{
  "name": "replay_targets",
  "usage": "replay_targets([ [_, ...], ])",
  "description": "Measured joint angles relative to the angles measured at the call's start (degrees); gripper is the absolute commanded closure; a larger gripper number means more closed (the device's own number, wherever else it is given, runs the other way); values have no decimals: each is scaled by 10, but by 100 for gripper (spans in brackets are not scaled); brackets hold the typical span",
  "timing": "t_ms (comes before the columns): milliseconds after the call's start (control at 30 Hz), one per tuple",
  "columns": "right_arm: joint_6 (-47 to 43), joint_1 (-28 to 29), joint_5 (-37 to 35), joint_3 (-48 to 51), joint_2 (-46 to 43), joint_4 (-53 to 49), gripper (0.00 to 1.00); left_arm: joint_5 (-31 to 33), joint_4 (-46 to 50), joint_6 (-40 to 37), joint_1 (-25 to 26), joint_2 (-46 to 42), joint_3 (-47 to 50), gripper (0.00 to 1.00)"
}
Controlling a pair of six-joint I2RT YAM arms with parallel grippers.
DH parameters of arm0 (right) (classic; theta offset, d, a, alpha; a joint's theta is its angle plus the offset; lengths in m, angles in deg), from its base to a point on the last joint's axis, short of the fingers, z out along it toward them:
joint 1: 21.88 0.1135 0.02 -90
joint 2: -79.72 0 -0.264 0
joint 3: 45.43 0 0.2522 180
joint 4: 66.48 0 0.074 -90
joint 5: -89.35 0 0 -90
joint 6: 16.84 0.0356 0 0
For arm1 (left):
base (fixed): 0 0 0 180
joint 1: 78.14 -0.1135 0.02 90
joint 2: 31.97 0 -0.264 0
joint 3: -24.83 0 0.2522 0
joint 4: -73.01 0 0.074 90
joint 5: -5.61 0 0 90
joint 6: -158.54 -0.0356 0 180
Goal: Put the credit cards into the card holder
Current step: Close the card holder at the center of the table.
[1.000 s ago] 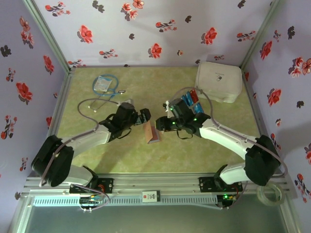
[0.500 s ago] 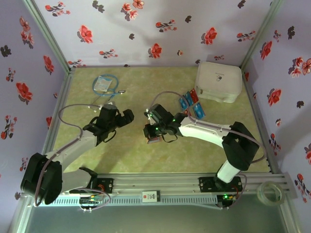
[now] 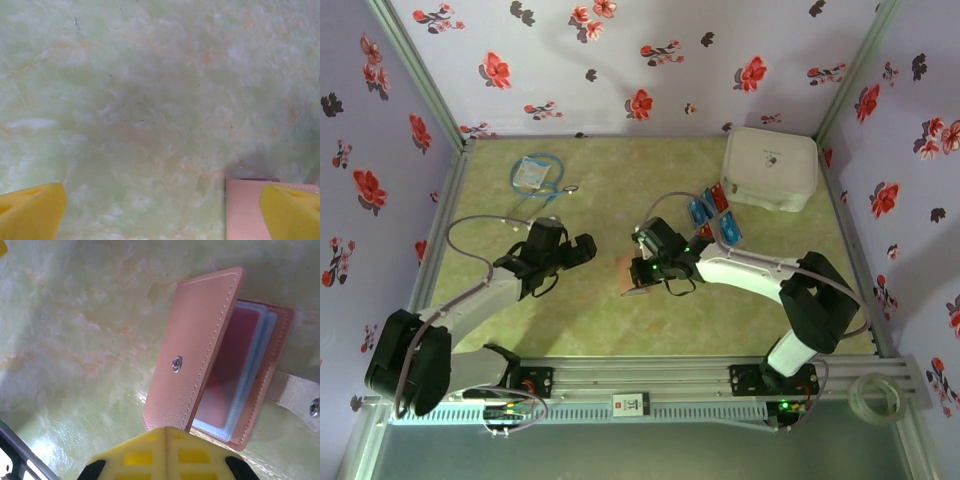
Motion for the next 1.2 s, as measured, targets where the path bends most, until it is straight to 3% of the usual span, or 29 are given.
replay_targets([
  [467, 7, -11, 10, 45, 57, 82, 100, -25, 18, -43, 9, 62, -34, 0],
  [1200, 14, -16, 14, 64, 61, 125, 100, -4, 49, -138, 100, 215, -136, 0],
])
